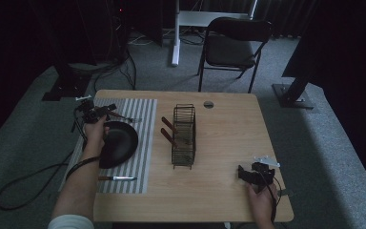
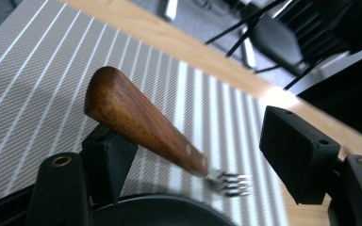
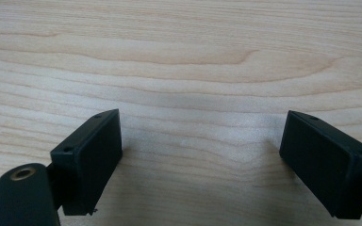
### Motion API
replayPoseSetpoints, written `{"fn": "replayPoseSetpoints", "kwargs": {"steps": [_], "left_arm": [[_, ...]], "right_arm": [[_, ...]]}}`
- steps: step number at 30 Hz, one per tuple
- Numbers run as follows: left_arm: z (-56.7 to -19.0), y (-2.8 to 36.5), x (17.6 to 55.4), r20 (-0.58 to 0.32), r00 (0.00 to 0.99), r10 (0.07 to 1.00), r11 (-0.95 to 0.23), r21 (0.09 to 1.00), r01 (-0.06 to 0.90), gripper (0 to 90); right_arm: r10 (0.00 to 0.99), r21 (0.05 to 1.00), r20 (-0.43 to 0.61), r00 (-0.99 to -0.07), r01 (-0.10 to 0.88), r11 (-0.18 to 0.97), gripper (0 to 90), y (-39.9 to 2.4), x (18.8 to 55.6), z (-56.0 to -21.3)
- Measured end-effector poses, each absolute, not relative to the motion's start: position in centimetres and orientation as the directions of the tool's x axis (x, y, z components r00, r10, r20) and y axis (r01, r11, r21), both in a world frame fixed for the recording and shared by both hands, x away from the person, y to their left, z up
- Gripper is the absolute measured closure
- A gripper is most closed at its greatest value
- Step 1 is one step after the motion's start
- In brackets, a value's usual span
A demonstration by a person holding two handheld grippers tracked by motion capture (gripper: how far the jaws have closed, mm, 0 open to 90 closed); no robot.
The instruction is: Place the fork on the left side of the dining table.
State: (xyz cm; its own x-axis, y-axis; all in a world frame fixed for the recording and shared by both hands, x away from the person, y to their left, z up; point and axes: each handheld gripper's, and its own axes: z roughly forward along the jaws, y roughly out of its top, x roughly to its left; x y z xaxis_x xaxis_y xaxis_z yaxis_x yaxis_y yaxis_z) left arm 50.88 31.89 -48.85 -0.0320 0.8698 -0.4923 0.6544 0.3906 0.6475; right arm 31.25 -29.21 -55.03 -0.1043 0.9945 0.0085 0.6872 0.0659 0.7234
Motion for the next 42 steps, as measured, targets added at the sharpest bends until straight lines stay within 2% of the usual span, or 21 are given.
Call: {"fn": "replayPoseSetpoints", "kwargs": {"steps": [6, 13, 17, 22, 24, 33, 42], "left_arm": [[-49.4, 32.1, 51.2, -0.468, -0.077, 0.880, 0.390, 0.620, 0.681, 28.7], [-49.8, 31.9, 51.6, -0.377, -0.096, 0.921, 0.330, 0.627, 0.705, 28.7], [-50.2, 32.2, 51.8, -0.395, -0.115, 0.912, 0.354, 0.611, 0.708, 28.7], [-50.3, 31.9, 52.0, -0.257, -0.111, 0.960, 0.258, 0.657, 0.708, 28.7], [-50.3, 31.9, 52.2, -0.275, -0.107, 0.956, 0.268, 0.655, 0.707, 28.7], [-50.3, 31.7, 52.6, -0.247, -0.099, 0.964, 0.243, 0.663, 0.708, 28.6], [-49.8, 30.9, 50.7, -0.287, -0.064, 0.956, 0.254, 0.697, 0.671, 28.7]], "right_arm": [[0.995, 0.723, 0.009, -0.104, 0.687, 0.066, 13.2, -29.2, 31.2, -55.0], [0.995, 0.723, 0.009, -0.104, 0.687, 0.066, 13.2, -29.2, 31.2, -55.0], [0.994, 0.723, 0.009, -0.104, 0.687, 0.066, 13.2, -29.2, 31.2, -55.0], [0.995, 0.724, 0.009, -0.104, 0.687, 0.066, 13.2, -29.2, 31.2, -55.0], [0.995, 0.723, 0.009, -0.104, 0.687, 0.066, 13.2, -29.2, 31.2, -55.0], [0.995, 0.723, 0.009, -0.104, 0.687, 0.066, 13.2, -29.2, 31.2, -55.0], [0.995, 0.724, 0.009, -0.104, 0.687, 0.066, 13.2, -29.2, 31.2, -55.0]]}}
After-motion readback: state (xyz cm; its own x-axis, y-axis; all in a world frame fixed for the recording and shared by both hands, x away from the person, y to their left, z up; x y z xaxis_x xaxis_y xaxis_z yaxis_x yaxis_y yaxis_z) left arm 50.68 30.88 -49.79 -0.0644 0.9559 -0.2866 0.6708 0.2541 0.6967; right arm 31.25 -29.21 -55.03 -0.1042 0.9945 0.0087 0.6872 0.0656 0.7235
